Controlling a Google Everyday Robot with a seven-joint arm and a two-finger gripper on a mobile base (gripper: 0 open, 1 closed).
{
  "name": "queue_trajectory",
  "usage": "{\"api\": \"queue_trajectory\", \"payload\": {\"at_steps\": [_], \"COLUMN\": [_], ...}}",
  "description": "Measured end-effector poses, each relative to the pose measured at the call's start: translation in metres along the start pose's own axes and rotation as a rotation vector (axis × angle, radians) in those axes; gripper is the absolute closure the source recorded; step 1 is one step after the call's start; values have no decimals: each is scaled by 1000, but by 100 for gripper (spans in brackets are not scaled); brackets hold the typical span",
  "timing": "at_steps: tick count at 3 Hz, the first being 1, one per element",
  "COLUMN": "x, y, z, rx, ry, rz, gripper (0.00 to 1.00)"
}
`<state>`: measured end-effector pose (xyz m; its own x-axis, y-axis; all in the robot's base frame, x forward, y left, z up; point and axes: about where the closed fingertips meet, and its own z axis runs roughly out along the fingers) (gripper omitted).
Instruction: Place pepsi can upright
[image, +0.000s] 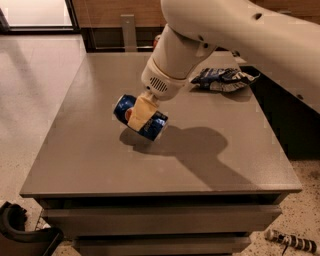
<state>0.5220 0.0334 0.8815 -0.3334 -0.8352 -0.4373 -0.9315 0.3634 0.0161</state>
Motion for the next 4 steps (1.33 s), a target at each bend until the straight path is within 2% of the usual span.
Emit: {"api": "queue_trajectory", "payload": {"at_steps": [1,2,3,4], "x": [2,8,10,5], "y": [11,16,30,34], "z": [-10,-12,2,4], "rx": [-6,14,24,51], "ry": [-161,-314,-529,-694], "rz": [3,22,53,72], "gripper": [100,100,100,100]}}
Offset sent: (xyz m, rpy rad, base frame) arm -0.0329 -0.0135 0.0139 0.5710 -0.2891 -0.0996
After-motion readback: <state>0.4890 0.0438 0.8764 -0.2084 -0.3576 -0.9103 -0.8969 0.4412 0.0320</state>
